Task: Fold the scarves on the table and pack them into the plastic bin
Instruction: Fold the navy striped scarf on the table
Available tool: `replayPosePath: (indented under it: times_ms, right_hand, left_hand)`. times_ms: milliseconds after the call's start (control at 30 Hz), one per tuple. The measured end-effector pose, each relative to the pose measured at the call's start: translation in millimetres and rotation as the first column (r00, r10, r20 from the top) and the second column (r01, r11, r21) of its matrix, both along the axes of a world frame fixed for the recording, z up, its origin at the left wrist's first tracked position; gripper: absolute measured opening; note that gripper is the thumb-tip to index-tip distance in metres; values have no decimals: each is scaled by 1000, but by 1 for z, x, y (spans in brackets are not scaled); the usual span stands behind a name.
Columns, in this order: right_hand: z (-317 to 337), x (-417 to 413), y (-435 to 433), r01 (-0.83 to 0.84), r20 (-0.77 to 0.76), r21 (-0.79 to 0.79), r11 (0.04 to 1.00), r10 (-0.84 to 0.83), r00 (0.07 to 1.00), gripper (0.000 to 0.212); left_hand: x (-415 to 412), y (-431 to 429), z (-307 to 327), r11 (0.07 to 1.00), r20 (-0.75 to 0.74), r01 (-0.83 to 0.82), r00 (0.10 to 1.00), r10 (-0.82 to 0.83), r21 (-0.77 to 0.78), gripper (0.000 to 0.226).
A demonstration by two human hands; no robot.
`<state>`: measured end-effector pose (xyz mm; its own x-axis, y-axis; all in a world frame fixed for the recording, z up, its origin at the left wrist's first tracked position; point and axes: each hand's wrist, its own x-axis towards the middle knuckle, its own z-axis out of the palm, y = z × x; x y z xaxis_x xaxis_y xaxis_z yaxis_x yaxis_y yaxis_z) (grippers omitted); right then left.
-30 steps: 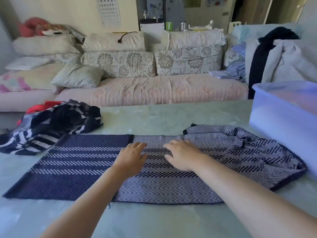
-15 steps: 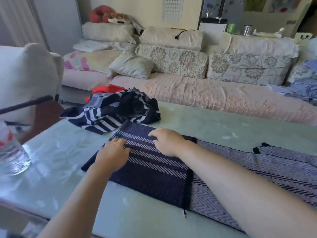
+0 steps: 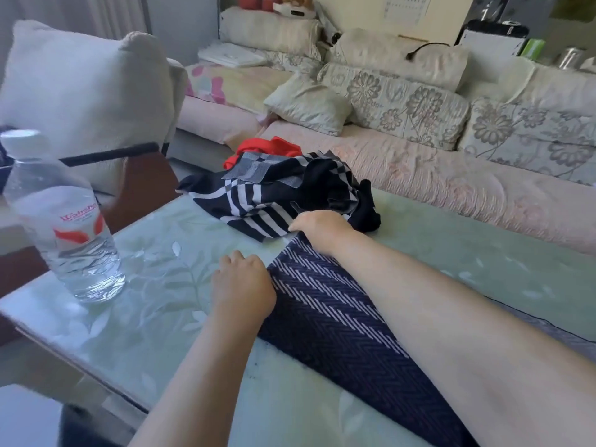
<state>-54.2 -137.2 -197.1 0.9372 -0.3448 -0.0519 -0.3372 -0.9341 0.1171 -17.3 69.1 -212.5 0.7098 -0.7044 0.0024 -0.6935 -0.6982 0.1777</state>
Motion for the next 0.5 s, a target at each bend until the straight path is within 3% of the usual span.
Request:
replayPosePath:
  times_ms: [200, 300, 400, 500]
  right_hand:
    - [3, -11, -17, 16, 88, 10, 1000, -17, 996, 46]
    - [21, -38, -21, 23, 189, 113, 993, -45, 981, 35]
    - [41, -80, -24, 37, 322, 184, 982, -96, 942, 27]
    - [54, -139, -28, 122, 349, 203, 971, -189, 918, 27]
  left_hand:
    - [-4, -2, 8, 999, -11, -1, 1000, 0, -45, 6]
    - [-11, -6, 18, 986, -128, 1, 991, -23, -170, 6]
    - [-28, -14, 37, 964, -203, 83, 969, -137, -252, 11]
    - [-54, -27, 60, 938, -260, 198, 926, -274, -284, 12]
